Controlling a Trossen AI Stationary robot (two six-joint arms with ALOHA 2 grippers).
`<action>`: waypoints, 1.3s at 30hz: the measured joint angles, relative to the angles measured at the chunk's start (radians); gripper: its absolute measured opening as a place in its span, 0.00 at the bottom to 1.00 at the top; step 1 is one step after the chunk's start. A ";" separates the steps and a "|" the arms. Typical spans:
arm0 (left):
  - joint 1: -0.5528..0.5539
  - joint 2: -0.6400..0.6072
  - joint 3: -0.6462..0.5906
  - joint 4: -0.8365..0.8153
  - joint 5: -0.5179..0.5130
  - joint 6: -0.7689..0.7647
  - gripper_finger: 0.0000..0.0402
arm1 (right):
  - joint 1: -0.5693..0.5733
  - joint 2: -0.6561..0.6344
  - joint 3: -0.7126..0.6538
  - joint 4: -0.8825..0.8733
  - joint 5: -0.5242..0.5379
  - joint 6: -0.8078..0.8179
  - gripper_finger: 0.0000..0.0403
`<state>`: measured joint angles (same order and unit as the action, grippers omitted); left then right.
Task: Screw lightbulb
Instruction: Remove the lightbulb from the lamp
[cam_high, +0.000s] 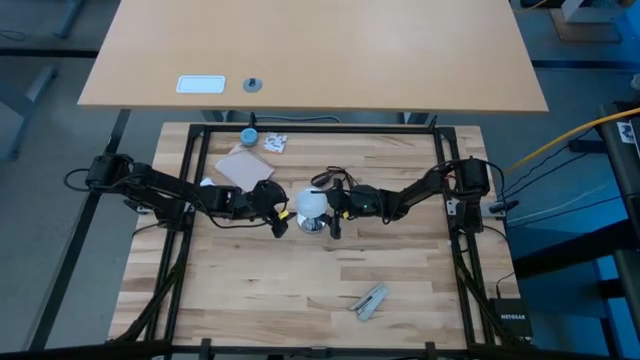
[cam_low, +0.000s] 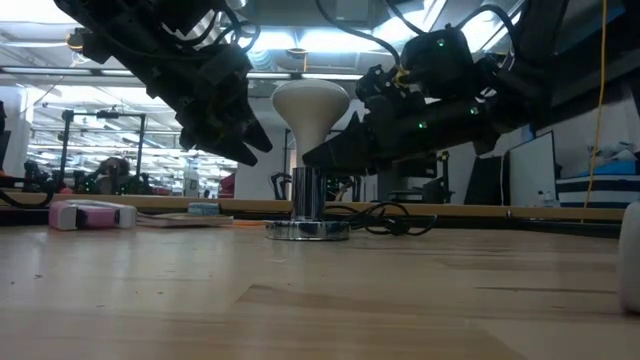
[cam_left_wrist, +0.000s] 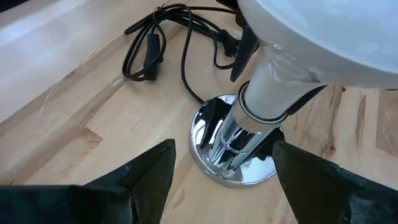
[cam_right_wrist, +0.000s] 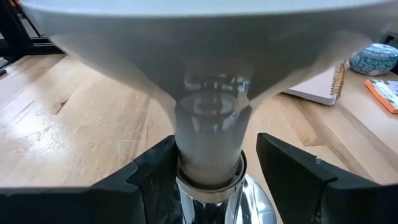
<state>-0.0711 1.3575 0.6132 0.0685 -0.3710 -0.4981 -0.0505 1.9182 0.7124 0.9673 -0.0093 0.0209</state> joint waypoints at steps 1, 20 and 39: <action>0.000 0.000 0.000 0.000 0.000 0.004 0.65 | 0.000 0.000 0.000 0.000 0.000 0.000 0.56; -0.004 0.000 0.000 0.022 -0.024 0.049 0.65 | -0.003 0.000 -0.082 0.130 -0.048 -0.139 0.56; -0.005 0.000 0.000 0.021 -0.022 0.029 0.65 | -0.002 0.278 -0.049 0.560 -0.064 -0.126 0.56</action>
<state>-0.0765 1.3575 0.6132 0.0895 -0.3931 -0.4686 -0.0528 2.1967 0.6629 1.5273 -0.0729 -0.1053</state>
